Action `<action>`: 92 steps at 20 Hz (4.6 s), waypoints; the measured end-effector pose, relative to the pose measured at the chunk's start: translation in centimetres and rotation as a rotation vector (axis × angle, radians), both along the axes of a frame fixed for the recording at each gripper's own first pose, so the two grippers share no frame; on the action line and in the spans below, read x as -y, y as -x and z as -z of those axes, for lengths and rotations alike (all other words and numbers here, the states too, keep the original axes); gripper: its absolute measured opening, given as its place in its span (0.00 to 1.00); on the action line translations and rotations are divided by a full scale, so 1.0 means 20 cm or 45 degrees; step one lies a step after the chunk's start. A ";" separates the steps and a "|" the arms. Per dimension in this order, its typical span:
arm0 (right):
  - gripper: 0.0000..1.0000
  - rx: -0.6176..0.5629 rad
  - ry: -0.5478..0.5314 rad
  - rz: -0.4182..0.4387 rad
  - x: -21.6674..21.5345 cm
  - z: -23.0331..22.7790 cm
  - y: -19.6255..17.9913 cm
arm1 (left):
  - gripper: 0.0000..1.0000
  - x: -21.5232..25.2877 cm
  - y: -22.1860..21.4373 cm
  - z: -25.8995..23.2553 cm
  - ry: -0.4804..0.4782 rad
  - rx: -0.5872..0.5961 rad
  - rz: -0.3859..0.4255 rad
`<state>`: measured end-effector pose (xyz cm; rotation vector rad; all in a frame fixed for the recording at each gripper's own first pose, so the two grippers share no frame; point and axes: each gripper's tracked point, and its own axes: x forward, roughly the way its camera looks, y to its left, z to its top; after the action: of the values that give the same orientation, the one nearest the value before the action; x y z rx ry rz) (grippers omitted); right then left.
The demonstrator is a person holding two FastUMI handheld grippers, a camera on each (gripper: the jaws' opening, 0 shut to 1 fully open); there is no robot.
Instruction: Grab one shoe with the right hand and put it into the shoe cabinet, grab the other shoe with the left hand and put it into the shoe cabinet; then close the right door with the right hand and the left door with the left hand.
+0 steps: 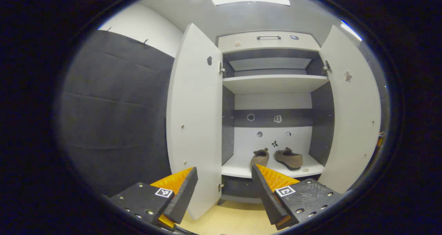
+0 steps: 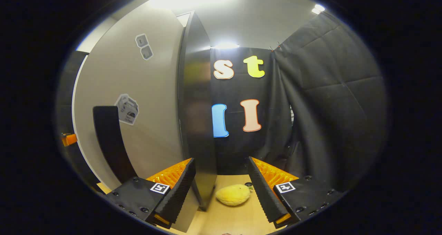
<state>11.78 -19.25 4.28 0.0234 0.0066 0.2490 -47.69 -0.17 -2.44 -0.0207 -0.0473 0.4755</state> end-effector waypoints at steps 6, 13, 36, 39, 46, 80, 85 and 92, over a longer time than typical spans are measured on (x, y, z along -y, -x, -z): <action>0.95 0.019 0.093 -0.065 -0.07 -0.06 0.04 | 0.91 -0.02 0.07 0.12 0.032 -0.049 -0.027; 0.92 -0.029 0.022 -0.075 -0.15 -0.06 0.08 | 0.99 -0.07 -0.12 0.07 0.076 -0.001 0.098; 0.95 -0.115 -0.101 0.095 -0.90 0.03 0.15 | 0.92 -0.34 -0.09 0.30 0.177 -0.061 0.418; 0.95 -0.095 -0.071 0.123 -0.90 0.03 0.18 | 0.92 -0.45 -0.01 0.32 0.167 -0.063 0.394; 0.96 -0.143 -0.097 0.161 -0.92 0.07 0.17 | 0.91 -0.92 0.11 0.28 0.098 -0.045 0.183; 0.96 -0.208 -0.159 0.409 -0.74 0.30 0.35 | 0.90 -1.20 -0.50 -0.11 -0.041 0.023 0.664; 0.96 -0.216 -0.169 0.376 -0.74 0.31 0.31 | 0.91 -1.02 -0.55 -0.10 -0.022 0.023 0.714; 0.96 -0.219 -0.177 0.357 -0.63 0.31 0.29 | 0.98 -0.87 -0.55 -0.08 -0.012 0.032 0.675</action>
<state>6.03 -6.60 -1.86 0.1831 0.1564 -0.0339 -36.61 17.27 -0.76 -0.0290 -0.0664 -0.0550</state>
